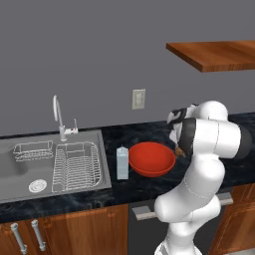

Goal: Gather the eggs and milk located in the vicinity of the sink area and place them right next to the bowl.

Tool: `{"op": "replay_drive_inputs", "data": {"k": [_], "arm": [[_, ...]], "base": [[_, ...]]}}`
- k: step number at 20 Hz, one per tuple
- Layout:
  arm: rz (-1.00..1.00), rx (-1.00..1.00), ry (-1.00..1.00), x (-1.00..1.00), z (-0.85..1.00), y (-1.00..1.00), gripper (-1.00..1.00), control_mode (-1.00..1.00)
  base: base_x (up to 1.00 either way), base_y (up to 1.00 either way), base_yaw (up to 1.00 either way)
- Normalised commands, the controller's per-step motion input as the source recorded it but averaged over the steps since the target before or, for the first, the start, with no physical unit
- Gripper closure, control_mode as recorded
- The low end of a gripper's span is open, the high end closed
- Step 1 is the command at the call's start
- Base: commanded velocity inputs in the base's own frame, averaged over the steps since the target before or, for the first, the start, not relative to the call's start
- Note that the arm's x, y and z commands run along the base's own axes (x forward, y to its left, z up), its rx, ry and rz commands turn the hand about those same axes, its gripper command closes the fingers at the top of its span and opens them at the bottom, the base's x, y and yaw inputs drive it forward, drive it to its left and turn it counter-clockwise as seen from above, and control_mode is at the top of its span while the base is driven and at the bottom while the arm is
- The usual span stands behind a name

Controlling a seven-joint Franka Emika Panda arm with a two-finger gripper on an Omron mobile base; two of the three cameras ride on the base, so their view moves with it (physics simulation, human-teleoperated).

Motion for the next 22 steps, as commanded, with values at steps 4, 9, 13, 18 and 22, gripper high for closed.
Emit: {"op": "replay_drive_inputs", "data": {"k": [4,9,13,18,22], "arm": [[-0.06,0.0,0.0,-0.22,0.0,0.13,1.0,-1.0],[-0.05,0.0,0.01,-0.1,-0.05,0.16,1.0,-1.0],[-0.04,0.0,0.02,-0.03,-0.09,0.1,1.0,-1.0],[-0.03,-0.01,0.03,-0.05,-0.14,0.09,1.0,-1.0],[-0.04,0.0,0.04,-0.06,-0.11,0.07,1.0,-1.0]], "base": [[0.0,0.0,0.0],[0.0,0.0,0.0],[0.0,0.0,0.0],[0.0,0.0,0.0],[0.0,0.0,0.0]]}}
